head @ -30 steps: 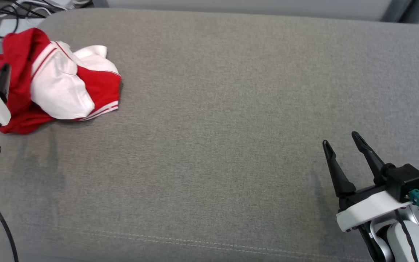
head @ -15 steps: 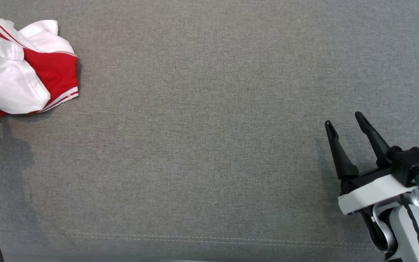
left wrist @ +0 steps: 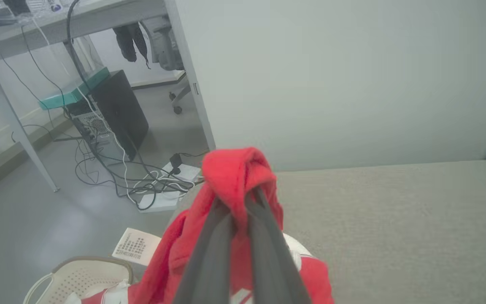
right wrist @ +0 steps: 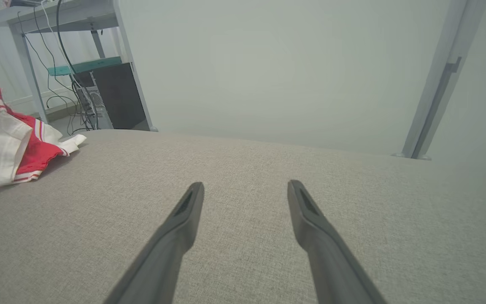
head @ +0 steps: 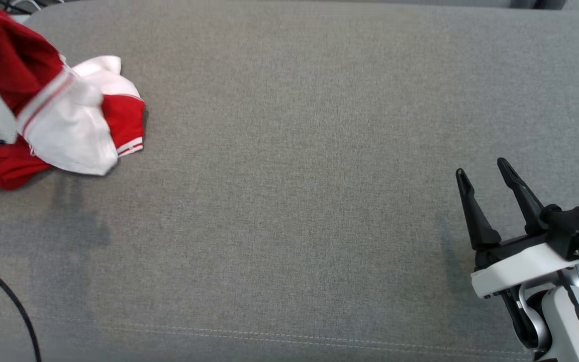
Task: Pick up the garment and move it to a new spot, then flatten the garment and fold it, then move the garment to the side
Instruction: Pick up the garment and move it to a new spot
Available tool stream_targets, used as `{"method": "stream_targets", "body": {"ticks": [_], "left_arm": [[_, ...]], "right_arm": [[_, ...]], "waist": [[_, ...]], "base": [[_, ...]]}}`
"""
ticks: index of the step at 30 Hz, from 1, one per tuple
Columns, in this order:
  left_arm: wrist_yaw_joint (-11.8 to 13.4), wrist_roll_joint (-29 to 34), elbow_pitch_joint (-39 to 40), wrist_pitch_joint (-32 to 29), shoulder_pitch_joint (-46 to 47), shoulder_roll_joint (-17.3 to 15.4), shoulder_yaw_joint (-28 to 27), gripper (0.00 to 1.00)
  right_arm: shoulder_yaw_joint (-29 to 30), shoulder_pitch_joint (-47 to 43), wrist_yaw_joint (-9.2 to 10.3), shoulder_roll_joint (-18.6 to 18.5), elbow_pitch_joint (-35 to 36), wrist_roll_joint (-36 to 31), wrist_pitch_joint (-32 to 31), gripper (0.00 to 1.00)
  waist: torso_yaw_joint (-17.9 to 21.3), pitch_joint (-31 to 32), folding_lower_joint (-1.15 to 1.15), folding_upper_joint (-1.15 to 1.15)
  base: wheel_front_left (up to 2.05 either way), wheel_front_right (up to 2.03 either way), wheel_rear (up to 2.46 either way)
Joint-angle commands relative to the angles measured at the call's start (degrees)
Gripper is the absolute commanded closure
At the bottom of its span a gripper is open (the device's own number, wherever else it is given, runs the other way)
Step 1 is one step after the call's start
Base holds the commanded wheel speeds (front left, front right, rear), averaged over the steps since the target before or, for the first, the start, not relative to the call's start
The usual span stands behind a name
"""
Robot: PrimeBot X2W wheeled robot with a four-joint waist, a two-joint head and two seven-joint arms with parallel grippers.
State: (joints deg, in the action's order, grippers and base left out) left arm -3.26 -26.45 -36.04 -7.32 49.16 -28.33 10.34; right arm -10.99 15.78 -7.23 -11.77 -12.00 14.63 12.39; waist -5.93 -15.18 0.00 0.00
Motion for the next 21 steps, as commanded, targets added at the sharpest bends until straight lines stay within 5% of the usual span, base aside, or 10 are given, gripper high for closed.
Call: {"method": "stream_targets", "body": {"ticks": [1, 12, 17, 21], "left_arm": [[0.57, 0.83, 4.33, 0.49, -0.73, -2.78, -0.99, 1.0], [5.01, 0.74, 33.19, -2.31, -17.87, 5.4, 6.4, 1.0], [4.74, -1.02, 34.59, -2.08, -20.49, 11.24, 10.81, 1.0], [1.66, -1.98, 30.41, -1.29, -17.43, 16.45, 15.48, 1.0]], "right_arm": [[-0.2, -0.82, -0.25, 0.16, 1.32, 0.45, 0.79, 0.0], [2.01, -2.78, -0.25, 2.89, 2.72, 0.12, 0.54, 0.0], [2.23, -3.49, -0.25, 3.58, 2.53, 0.07, 0.72, 0.0], [2.13, -3.73, -0.25, 4.4, 2.22, 0.12, 0.95, 0.0]], "waist": [[0.06, 1.43, 0.0, 0.0], [5.32, 3.56, 0.0, 0.0], [9.34, 3.84, 0.0, 0.0], [14.81, 3.85, 0.0, 0.0]], "base": [[0.0, 0.0, 0.0], [0.0, 0.0, 0.0], [0.0, 0.0, 0.0], [0.0, 0.0, 0.0]]}}
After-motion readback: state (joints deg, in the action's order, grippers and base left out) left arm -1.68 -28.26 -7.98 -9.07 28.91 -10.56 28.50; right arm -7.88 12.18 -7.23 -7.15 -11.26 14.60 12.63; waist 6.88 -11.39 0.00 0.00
